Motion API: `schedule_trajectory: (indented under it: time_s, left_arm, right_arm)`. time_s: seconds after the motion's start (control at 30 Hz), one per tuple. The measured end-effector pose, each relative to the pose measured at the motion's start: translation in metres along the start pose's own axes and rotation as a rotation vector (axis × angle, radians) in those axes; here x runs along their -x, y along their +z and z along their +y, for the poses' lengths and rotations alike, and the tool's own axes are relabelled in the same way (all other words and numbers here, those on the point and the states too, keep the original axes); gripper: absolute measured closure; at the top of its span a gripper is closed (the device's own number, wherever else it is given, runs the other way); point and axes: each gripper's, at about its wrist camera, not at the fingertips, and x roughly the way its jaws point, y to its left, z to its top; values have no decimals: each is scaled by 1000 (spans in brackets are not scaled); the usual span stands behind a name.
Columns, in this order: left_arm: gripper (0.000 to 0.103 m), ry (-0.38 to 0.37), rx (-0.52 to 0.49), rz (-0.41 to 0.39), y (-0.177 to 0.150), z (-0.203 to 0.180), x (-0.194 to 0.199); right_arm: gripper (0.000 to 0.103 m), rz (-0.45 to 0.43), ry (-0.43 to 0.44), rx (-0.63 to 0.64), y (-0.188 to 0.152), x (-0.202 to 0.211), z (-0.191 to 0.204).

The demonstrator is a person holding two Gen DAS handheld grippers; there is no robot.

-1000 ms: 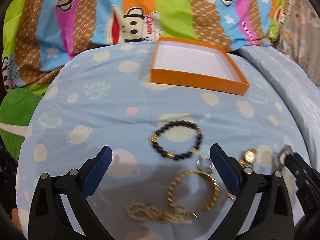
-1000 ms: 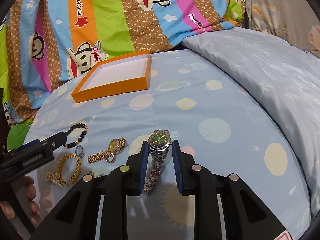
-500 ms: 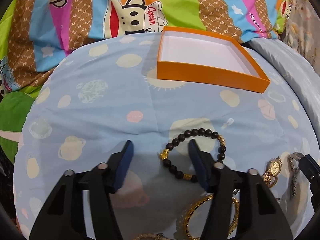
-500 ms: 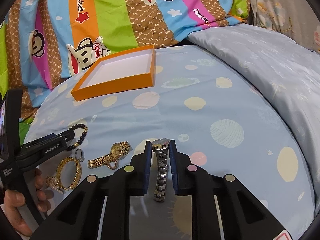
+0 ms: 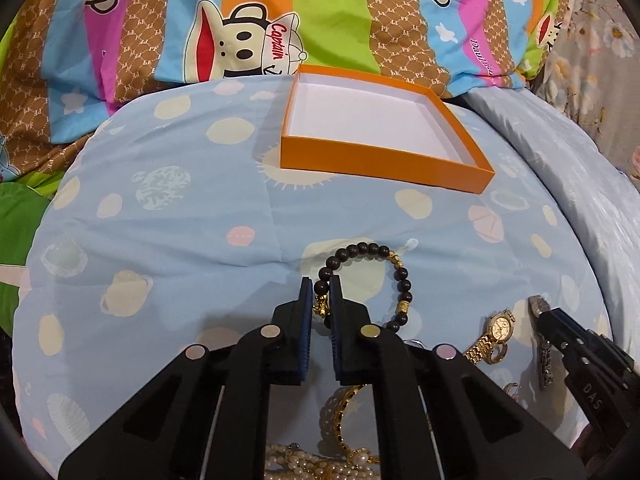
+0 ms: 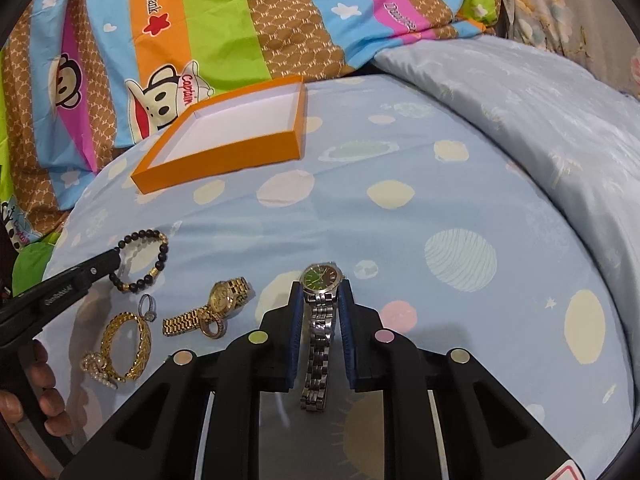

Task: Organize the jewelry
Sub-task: 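Carry the bead bracelet and silver watch over the orange box with both tools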

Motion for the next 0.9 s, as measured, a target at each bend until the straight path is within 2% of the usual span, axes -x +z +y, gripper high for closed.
schedule_trajectory:
  time_s: [0.37, 0.4, 0.43, 0.5, 0.57, 0.6, 0.63, 0.9]
  left_arm:
    - [96, 3, 28, 33, -4, 5, -13]
    - [96, 3, 29, 32, -4, 5, -13]
    - [95, 3, 28, 32, -3, 5, -13]
    - [95, 3, 31, 30, -3, 5, -13]
    - [95, 8, 23, 23, -3, 4, -14]
    - [95, 11, 19, 20, -3, 3, -15]
    - [95, 14, 15, 15, -3, 2, -15]
    - [96, -33, 10, -16, 0, 0, -3]
  right_arm:
    - [84, -15, -19, 27, 5, -10, 4]
    - [80, -19, -19, 30, 6, -11, 4]
    - [72, -21, -16, 33, 7, -11, 5]
    - [67, -27, -21, 45, 8, -13, 9]
    - [67, -32, -33, 54, 8, -15, 10]
    - [76, -35, -42, 51, 8, -15, 10]
    - [78, -35, -34, 45, 9, -15, 8]
    - [79, -95, -8, 7, 13, 3, 3]
